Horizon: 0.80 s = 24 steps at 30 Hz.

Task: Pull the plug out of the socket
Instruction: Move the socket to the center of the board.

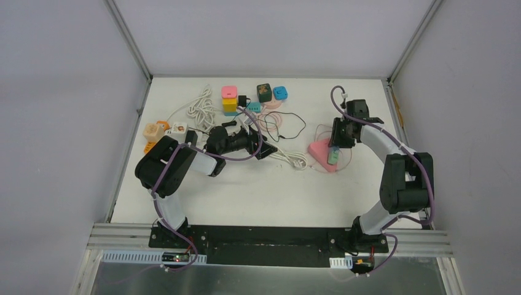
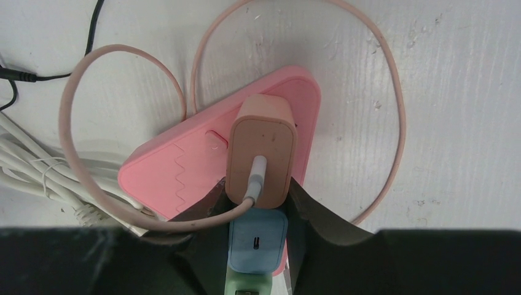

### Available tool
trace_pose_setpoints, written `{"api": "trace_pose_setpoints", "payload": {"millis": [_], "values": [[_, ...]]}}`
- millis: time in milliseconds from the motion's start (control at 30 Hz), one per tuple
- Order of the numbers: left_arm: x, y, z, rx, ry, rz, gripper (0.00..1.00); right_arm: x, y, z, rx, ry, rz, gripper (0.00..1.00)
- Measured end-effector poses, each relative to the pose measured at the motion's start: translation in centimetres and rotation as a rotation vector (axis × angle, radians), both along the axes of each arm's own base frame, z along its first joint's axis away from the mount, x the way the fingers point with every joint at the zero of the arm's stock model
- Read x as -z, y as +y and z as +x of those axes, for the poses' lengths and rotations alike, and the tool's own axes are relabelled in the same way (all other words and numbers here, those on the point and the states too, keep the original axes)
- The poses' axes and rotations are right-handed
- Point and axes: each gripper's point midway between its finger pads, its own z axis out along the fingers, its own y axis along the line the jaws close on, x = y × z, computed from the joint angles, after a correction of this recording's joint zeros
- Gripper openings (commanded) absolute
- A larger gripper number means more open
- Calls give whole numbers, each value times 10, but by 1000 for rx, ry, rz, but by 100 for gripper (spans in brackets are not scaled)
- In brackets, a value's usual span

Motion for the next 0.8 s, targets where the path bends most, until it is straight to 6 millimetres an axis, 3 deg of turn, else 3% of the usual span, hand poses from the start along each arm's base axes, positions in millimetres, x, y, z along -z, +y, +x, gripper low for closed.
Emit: {"api": "trace_pose_setpoints", "payload": {"millis": [300, 633, 800], "values": [[-5, -1, 0, 2, -20, -11, 98, 0, 15, -10, -88, 0, 5, 37], [-12, -12, -11, 36, -53, -30, 98, 7, 44, -36, -246, 71, 16, 77], [-11, -25, -21, 43, -54, -23, 98, 2, 46, -36, -279, 75, 4, 97]]}}
